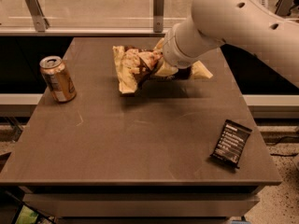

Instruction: Move brown chip bag near orange can

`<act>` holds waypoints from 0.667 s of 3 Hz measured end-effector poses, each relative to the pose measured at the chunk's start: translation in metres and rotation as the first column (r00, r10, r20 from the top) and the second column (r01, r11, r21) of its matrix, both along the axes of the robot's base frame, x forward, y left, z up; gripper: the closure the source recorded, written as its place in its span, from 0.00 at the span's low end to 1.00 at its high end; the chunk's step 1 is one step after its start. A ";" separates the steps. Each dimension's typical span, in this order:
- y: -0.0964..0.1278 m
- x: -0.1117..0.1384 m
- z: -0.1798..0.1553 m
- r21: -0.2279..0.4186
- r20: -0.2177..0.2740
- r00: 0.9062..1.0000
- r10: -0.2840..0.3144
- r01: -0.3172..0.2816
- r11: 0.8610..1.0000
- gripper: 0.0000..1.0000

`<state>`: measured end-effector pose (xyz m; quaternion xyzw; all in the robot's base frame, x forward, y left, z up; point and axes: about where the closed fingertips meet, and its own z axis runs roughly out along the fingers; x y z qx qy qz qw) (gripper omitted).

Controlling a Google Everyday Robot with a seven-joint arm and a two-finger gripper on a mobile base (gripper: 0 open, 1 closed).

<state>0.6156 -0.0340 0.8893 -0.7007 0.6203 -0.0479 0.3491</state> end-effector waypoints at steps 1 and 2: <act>0.019 -0.008 -0.007 0.020 -0.005 1.000 -0.004 0.005 1.000 1.00; 0.038 -0.012 -0.014 0.029 -0.010 1.000 -0.012 0.012 1.000 1.00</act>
Offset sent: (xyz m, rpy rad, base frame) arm -0.0150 0.0611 -0.0252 0.0425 0.0189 -0.0269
